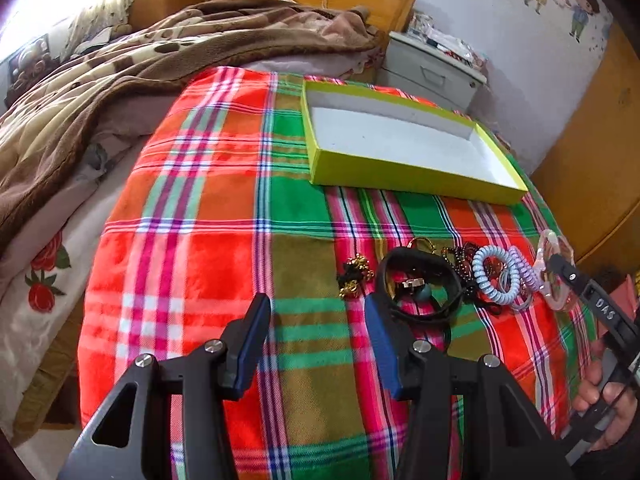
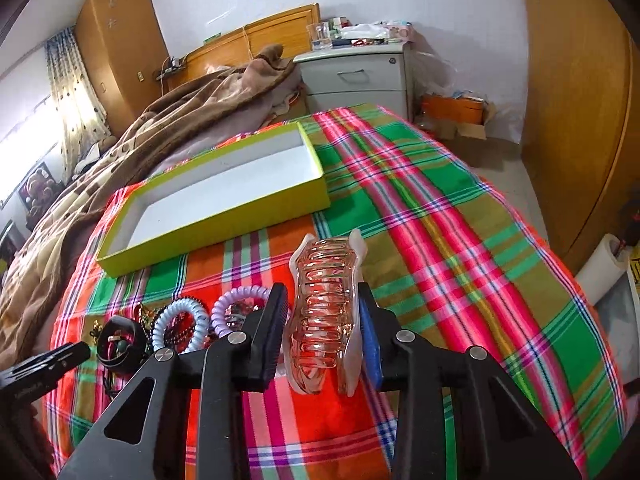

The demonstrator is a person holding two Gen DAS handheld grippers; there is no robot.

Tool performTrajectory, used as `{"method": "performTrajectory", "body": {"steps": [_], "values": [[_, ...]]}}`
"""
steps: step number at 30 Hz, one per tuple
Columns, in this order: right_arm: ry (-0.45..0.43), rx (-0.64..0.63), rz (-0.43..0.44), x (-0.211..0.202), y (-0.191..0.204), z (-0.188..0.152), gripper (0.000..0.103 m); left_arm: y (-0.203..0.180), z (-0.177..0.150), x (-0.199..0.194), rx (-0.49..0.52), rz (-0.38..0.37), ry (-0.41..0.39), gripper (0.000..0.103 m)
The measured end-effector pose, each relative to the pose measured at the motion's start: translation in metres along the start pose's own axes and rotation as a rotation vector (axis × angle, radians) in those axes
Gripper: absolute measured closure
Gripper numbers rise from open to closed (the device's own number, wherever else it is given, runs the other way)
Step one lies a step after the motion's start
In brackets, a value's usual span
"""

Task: Organize jewelry
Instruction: 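Grasp the rose-gold claw clip with the right tool while the left tool grasps the gold earrings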

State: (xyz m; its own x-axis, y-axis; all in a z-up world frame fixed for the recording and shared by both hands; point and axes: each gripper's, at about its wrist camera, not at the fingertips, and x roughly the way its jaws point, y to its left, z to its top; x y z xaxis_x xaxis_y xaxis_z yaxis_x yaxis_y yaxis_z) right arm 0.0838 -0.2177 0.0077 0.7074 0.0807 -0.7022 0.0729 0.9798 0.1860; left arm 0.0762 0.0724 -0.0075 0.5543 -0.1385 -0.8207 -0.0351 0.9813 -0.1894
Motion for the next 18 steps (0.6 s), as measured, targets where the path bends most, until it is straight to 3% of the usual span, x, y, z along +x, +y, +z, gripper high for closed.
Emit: {"method": "performTrajectory", "body": {"steps": [12, 18], "values": [[-0.036, -0.011, -0.018, -0.006, -0.005, 0.01, 0.068, -0.012, 0.011, 0.019, 0.076, 0.041, 0.021, 0.053], [-0.041, -0.015, -0.006, -0.005, -0.003, 0.013, 0.068, -0.016, 0.012, 0.024, 0.126, 0.136, -0.004, 0.053]]}}
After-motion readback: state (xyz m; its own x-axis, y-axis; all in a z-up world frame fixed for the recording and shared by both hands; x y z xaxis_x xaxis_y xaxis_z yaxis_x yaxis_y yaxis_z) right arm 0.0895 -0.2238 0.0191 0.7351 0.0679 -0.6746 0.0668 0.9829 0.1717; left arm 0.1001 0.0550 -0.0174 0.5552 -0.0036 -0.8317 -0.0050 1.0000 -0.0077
